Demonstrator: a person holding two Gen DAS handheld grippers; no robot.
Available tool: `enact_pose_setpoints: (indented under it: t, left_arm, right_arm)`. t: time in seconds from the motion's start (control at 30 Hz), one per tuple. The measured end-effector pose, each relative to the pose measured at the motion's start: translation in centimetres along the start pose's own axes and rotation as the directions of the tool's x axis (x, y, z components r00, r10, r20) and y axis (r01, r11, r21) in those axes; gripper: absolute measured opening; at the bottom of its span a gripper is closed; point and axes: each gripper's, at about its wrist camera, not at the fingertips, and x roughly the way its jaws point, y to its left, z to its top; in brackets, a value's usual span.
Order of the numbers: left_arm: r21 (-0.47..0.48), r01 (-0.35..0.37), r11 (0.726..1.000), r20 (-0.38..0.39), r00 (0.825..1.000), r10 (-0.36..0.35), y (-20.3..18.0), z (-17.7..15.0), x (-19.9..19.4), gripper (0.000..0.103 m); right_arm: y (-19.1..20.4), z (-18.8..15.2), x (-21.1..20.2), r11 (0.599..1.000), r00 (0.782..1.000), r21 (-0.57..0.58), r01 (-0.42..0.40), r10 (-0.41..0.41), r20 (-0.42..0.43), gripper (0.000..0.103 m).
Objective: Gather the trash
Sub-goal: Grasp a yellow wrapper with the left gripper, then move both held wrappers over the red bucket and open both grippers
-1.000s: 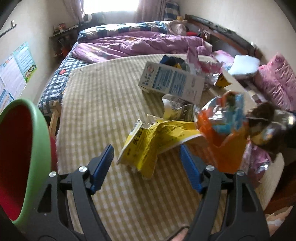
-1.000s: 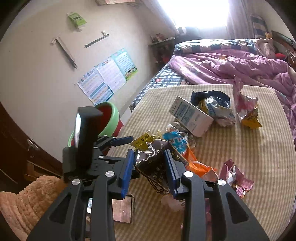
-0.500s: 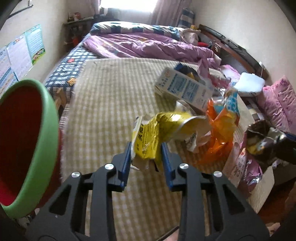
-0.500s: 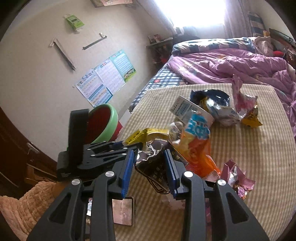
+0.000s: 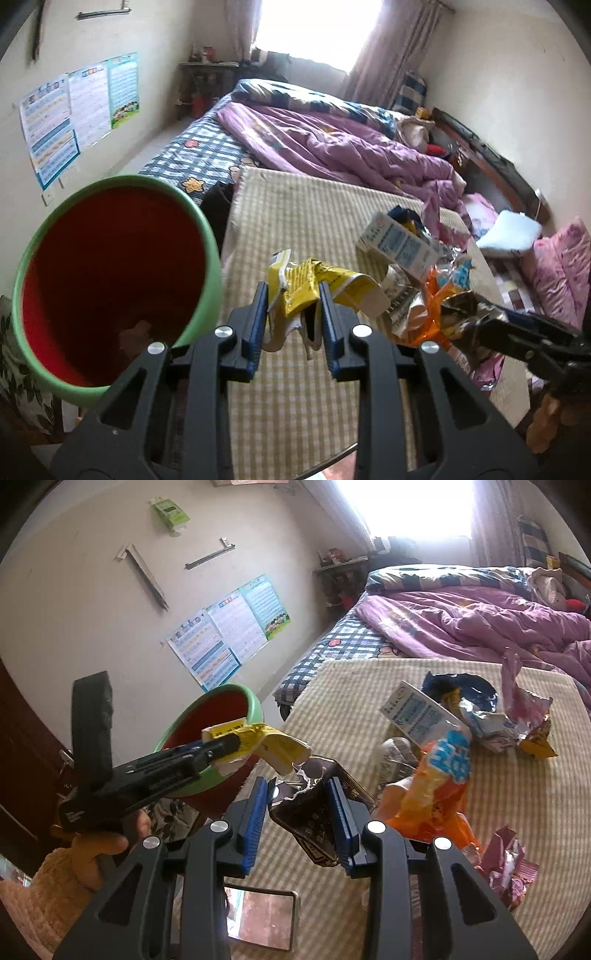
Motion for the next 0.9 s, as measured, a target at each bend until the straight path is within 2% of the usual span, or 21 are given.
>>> enact_pose_setpoints:
  t: [0.47, 0.9]
  left_arm:
    - [-0.004, -0.002, 1.000, 0.051, 0.999, 0.003, 1.9, 0.2, -2.6, 0.026]
    - [-0.036, -0.049, 0.998, 0.150, 0.987, 0.054, 5.2, 1.2, -6.2, 0.026]
  right_arm:
    - [1.9, 0.5, 1.4, 1.000, 1.000, -0.012, 0.004, -0.004, -0.008, 0.033]
    - [4.7, 1.9, 2.8, 0.998, 1.000, -0.059, 0.006, -0.005, 0.017, 0.033]
